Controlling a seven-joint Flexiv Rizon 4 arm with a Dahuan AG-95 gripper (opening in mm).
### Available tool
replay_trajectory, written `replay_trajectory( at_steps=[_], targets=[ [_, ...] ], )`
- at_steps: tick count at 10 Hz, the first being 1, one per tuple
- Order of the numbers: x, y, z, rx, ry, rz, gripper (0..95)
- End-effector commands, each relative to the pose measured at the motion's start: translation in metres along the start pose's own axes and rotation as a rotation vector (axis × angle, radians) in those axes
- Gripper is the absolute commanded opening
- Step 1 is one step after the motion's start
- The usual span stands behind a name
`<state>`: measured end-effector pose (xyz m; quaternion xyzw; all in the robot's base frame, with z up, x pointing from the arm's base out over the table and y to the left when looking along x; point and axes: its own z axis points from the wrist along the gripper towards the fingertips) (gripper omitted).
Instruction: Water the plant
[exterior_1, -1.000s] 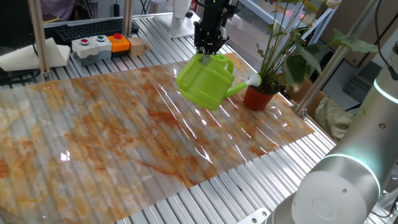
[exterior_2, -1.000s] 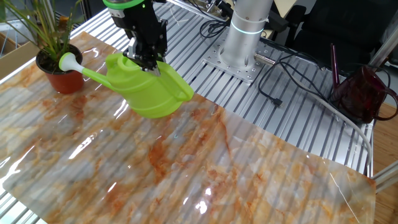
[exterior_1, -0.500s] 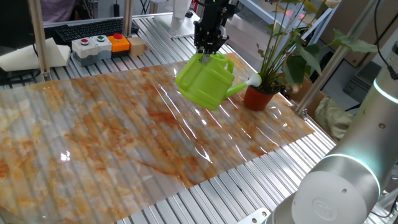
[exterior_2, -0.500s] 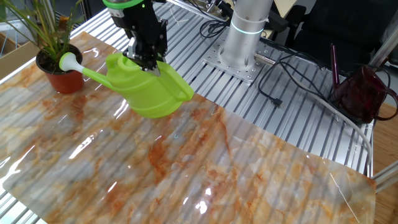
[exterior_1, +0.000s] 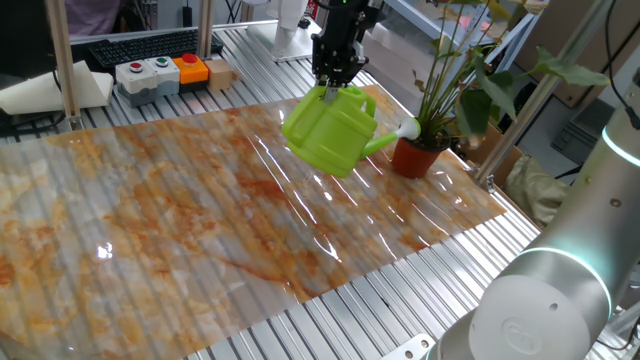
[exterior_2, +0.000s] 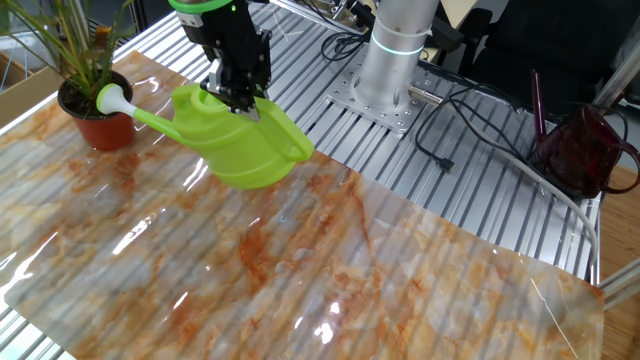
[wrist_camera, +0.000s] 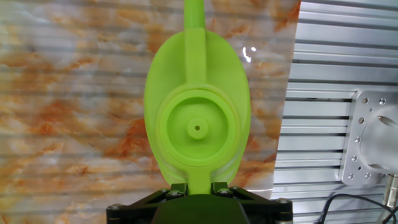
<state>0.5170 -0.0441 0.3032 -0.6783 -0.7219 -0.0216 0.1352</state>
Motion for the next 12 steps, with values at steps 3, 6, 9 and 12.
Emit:
replay_trajectory(
  at_steps=[3,6,9,12],
  targets=[
    [0.0007,0.0003,-0.0006,-0.005,0.002,-0.003,0.0],
    [0.0018,-0.0002,-0.001,-0.004,0.001,0.005,0.0],
    [0.0052,-0.0024,-0.0021,-0.008,0.003,-0.003,0.0],
    [0.0059,-0.0026,-0.003,-0.011,0.005,-0.014,0.0]
  ],
)
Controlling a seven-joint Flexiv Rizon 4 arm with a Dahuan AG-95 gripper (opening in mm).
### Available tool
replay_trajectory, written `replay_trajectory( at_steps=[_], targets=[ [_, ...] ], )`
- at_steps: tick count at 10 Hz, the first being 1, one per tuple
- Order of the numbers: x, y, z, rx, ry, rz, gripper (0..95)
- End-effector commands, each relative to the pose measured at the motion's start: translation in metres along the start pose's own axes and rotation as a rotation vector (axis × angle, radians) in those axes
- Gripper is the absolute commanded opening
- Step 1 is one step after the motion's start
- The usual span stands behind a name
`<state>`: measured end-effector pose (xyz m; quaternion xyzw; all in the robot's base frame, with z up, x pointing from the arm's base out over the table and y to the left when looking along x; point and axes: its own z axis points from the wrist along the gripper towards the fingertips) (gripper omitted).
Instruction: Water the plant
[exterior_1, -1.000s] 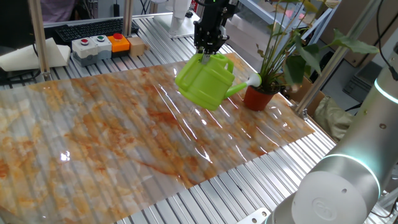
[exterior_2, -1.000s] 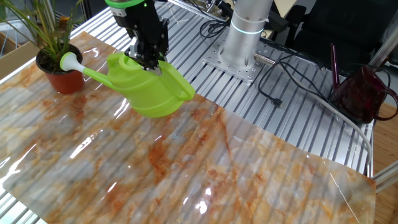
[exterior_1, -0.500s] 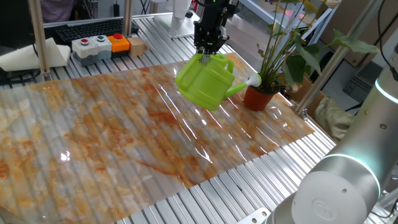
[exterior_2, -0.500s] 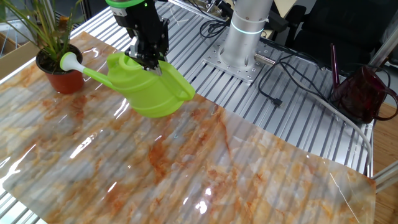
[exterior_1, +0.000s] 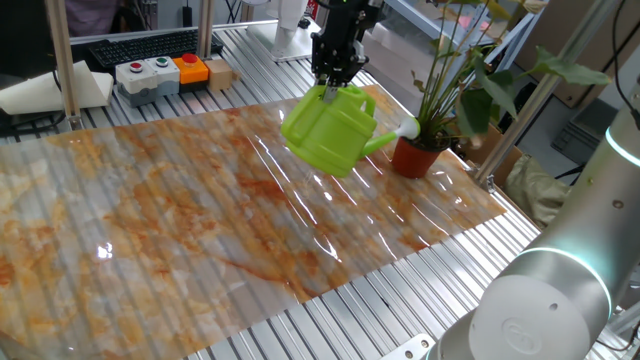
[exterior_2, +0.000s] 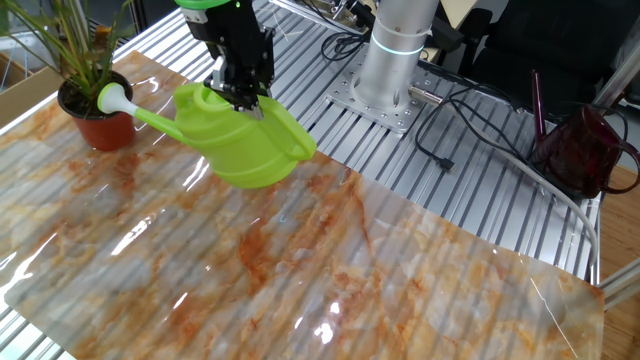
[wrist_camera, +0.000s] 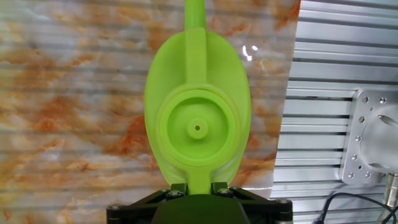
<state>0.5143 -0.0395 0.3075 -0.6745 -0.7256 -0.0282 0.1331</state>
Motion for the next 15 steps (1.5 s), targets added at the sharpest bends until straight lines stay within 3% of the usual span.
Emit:
replay_trajectory(
  at_steps=[1,5,9,15],
  targets=[
    [0.0003,0.0003,-0.0004,0.0,-0.001,0.004,0.0],
    [0.0012,0.0,-0.0023,-0.041,-0.061,-0.025,0.0],
    [0.0023,0.0001,-0.007,-0.038,-0.075,-0.081,0.0],
    [0.0077,-0.0026,-0.0101,-0.036,-0.074,-0.083,0.0]
  ],
)
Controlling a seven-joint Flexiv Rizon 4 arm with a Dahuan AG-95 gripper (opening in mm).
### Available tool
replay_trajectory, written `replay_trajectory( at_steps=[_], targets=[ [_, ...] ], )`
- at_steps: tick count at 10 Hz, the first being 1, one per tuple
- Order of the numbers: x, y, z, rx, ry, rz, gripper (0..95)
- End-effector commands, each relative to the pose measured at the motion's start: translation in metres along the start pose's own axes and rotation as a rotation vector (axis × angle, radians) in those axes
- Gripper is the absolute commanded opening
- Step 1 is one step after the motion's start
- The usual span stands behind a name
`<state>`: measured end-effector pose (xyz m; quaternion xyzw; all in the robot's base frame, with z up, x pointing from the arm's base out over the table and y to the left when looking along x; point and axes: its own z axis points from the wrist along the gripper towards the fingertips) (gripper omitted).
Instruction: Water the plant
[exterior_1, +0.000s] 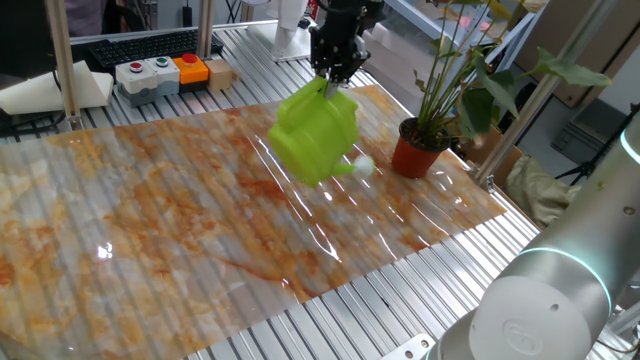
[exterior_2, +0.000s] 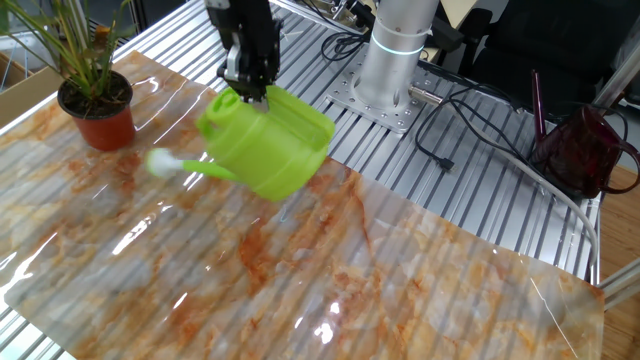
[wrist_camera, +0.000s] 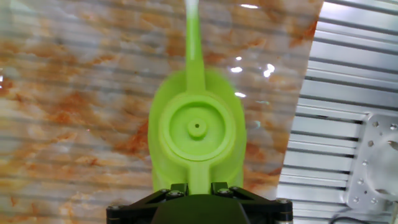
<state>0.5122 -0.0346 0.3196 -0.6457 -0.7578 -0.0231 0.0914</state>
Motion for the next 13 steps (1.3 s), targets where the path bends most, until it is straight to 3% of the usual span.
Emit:
replay_trajectory(
  at_steps=[1,3,4,6,7,8,9,11,12,13],
  targets=[
    [0.001,0.0,0.0,0.004,0.002,-0.005,0.0],
    [0.003,-0.001,0.001,0.045,0.012,-0.114,76.0],
    [0.004,-0.002,0.003,0.067,0.002,-0.216,76.0],
    [0.003,0.0,0.022,0.089,-0.073,-0.319,76.0],
    [0.002,0.004,0.028,0.079,-0.058,-0.328,76.0],
    [0.001,0.006,0.029,0.063,-0.014,-0.329,76.0],
    [0.003,0.008,0.03,0.049,0.003,-0.331,76.0],
    [0.005,0.012,0.032,0.032,0.052,-0.416,76.0],
    [0.006,0.013,0.031,0.032,0.053,-0.406,76.0],
    [0.008,0.012,0.029,0.046,0.012,-0.411,76.0]
  ],
)
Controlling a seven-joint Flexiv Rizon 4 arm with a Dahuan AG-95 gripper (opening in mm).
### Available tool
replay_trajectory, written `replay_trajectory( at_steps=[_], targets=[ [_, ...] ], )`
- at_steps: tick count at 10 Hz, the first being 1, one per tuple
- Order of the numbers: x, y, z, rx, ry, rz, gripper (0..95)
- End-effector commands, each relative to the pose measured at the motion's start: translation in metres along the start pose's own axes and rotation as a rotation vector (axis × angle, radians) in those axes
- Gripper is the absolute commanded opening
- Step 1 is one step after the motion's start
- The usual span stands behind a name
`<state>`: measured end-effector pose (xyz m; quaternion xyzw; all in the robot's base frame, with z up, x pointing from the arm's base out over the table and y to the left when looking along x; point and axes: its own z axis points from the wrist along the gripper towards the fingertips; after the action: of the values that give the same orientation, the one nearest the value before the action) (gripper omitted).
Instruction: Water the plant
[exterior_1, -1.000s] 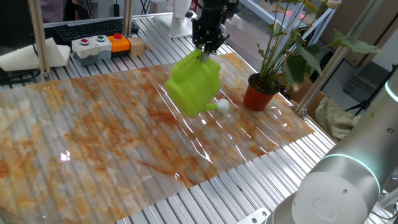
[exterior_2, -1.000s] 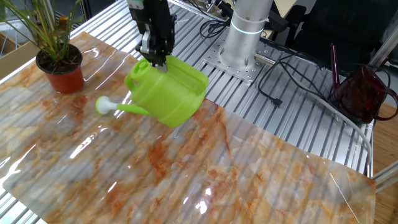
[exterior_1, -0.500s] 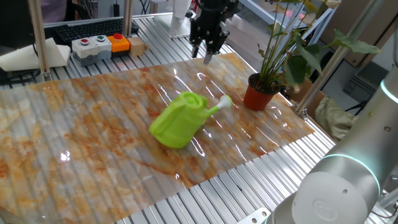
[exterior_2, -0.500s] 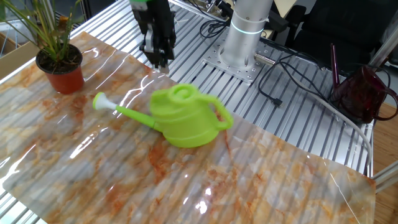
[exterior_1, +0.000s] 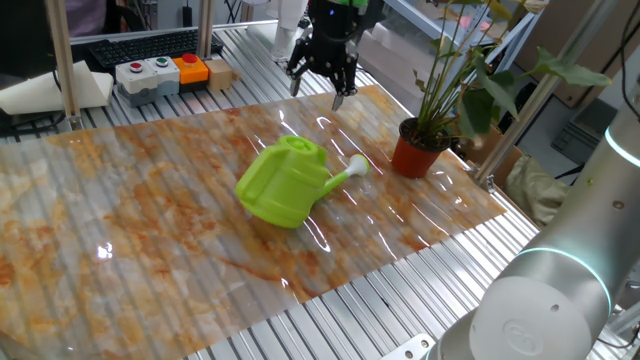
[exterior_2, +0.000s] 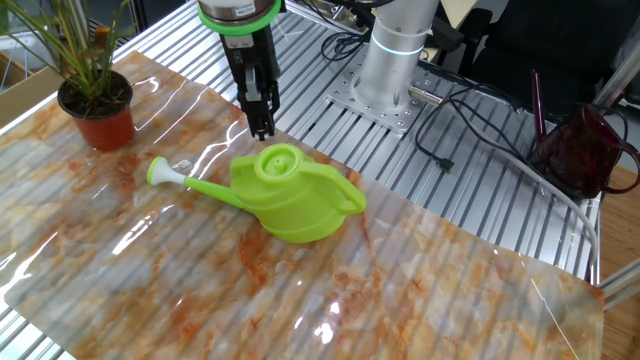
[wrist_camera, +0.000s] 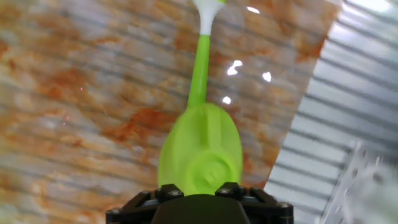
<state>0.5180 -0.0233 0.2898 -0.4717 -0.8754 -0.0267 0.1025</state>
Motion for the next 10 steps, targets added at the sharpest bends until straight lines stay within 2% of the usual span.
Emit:
replay_trajectory(
  at_steps=[1,6,9,10],
  targets=[
    [0.004,0.003,-0.003,0.001,-0.005,0.02,76.0],
    [0.013,0.002,-0.005,0.001,-0.006,0.068,76.0],
    [0.018,0.001,-0.006,-0.004,0.009,0.1,76.0],
    [0.019,0.001,-0.006,-0.002,0.005,0.106,76.0]
  ],
)
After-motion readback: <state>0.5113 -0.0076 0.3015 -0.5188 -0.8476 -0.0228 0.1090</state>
